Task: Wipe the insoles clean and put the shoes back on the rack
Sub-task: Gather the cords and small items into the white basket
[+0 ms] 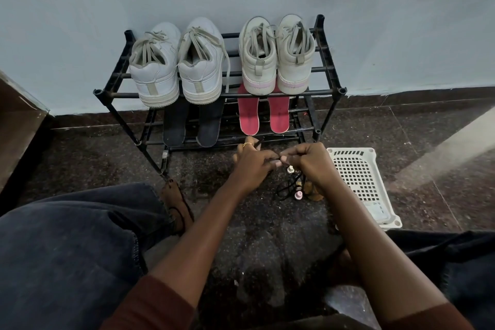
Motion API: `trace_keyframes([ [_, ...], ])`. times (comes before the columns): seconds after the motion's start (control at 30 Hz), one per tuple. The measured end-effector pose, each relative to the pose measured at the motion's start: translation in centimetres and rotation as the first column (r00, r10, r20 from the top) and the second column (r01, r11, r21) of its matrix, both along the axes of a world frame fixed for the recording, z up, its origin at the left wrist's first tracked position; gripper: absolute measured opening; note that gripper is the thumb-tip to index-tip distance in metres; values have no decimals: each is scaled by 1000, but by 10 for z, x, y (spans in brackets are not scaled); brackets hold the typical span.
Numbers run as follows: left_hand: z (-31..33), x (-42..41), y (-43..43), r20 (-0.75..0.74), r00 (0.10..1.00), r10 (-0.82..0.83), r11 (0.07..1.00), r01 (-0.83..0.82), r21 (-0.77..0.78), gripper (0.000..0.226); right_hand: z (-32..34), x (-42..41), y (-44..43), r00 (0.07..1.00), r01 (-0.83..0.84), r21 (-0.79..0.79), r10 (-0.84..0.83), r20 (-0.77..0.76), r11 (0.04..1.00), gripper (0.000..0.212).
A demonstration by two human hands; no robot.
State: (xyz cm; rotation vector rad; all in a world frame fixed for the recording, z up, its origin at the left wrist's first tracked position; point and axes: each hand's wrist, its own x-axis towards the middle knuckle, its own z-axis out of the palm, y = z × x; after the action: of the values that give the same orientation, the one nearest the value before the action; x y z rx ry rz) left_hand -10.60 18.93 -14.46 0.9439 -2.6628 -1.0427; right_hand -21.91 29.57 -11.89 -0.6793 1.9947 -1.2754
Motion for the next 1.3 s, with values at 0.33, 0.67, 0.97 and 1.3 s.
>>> trace_keyframes([
  [0.33,0,12,-22,105,983,150,987,-142,-80,21,-6,-13,6,996,85,8,-85,34,996,8],
  [0.67,1,19,-29,196,965,174,983,-158,-95,27,-2,-12,6,997,78,-9,-78,-13,997,14],
  [0.97,3,1,-6,88,995,-49,999,46,28,29,0,3,-2,994,-61,37,64,-90,997,20],
  [1.3,-3,6,-16,101,993,66,997,-62,-41,23,0,-4,4,999,-18,27,19,-32,999,11],
])
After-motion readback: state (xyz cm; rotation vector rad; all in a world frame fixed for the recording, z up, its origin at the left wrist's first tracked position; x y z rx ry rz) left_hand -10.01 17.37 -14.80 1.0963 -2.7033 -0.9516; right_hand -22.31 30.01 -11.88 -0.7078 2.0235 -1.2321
